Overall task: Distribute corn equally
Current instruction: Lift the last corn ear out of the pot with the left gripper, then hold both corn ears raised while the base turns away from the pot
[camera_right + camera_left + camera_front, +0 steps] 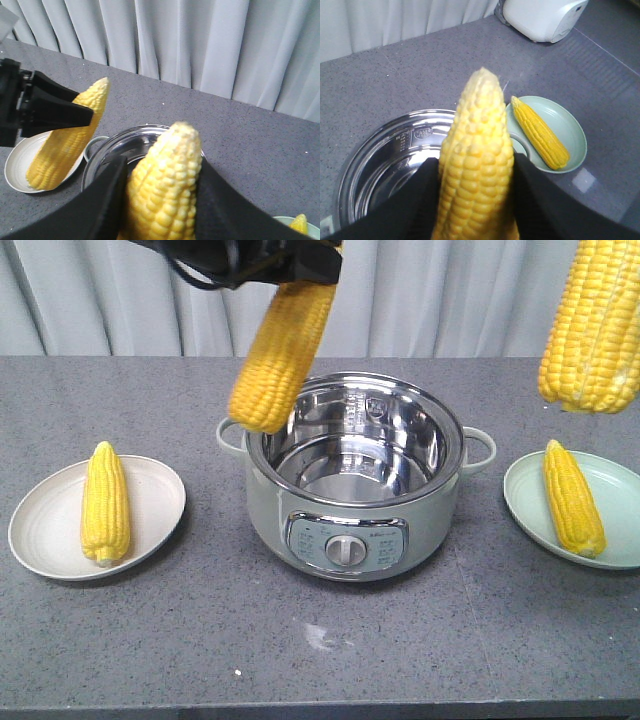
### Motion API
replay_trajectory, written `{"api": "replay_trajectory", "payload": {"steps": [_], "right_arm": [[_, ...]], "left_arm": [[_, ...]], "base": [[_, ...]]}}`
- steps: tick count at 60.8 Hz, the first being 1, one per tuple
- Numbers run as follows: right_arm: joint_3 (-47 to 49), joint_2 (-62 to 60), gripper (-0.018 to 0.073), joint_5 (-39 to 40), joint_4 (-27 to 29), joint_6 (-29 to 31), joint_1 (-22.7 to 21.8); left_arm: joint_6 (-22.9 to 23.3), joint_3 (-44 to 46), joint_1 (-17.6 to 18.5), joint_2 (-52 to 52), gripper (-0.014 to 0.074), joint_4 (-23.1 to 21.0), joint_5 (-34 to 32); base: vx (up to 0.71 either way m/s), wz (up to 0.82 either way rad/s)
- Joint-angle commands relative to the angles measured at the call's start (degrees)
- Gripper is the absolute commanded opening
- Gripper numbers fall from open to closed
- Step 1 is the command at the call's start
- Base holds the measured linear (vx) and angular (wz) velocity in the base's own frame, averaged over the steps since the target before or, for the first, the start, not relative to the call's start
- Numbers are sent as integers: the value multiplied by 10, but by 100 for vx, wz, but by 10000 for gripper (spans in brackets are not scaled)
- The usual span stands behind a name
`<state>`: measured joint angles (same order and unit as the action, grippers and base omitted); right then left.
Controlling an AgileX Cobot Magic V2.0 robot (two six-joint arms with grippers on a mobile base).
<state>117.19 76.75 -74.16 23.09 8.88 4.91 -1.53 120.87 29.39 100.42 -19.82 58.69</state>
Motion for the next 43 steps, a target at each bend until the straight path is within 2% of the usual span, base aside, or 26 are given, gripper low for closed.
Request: {"api": "replay_trajectory", "payload": {"steps": [1,22,43], "right_arm": [[11,-13,-4,3,8,4,-4],[11,-13,-4,3,8,4,-4],[11,-13,-4,3,8,4,-4]], "left_arm": [[0,19,-1,-50,-8,-11,5],[0,19,-1,-66,-7,-11,87],[0,19,-1,-66,-7,-11,89]], "base": [[0,0],[0,0],[0,0]]}}
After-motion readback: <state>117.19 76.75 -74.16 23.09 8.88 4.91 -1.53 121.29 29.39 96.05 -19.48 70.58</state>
